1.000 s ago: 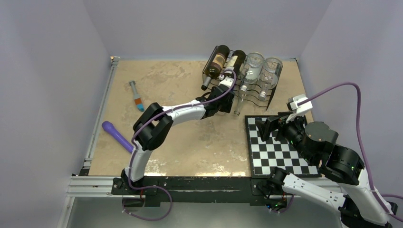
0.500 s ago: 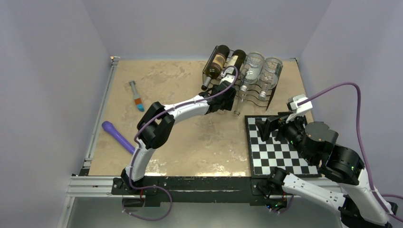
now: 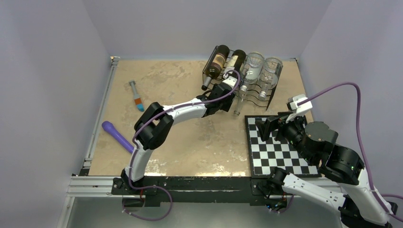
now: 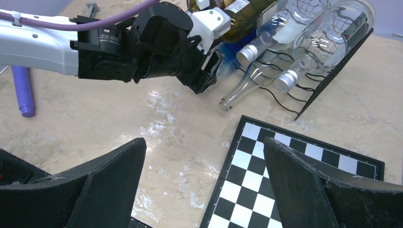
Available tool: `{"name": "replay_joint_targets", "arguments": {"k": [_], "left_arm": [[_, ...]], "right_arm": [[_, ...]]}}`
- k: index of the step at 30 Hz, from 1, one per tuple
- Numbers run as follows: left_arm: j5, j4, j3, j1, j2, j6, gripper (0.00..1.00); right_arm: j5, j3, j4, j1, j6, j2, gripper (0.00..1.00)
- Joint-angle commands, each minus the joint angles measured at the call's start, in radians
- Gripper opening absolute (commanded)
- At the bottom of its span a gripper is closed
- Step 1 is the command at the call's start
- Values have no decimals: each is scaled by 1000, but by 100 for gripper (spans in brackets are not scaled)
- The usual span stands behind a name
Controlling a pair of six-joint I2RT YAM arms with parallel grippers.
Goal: Put the wine bottle on the wine rack
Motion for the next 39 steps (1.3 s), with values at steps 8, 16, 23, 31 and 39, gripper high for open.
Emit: {"name": "replay_joint_targets", "arguments": {"k": [8, 16, 23, 31, 39], "left_arm": [[-17, 20, 51, 18, 7, 9, 53], [-2, 106, -65, 18, -77, -10, 99], [76, 155, -176, 17, -189, -33, 99], [184, 153, -330, 18, -388, -31, 99], [201, -93, -454, 24, -761, 12, 99]], "right_arm": [[12, 15, 44, -2, -6, 23, 98], [18, 23, 40, -1, -5, 23, 98], [16, 26, 38, -2, 7, 28, 99], [21, 67, -12, -1, 43, 37, 99], [182, 224, -239, -2, 190, 109, 98]]}}
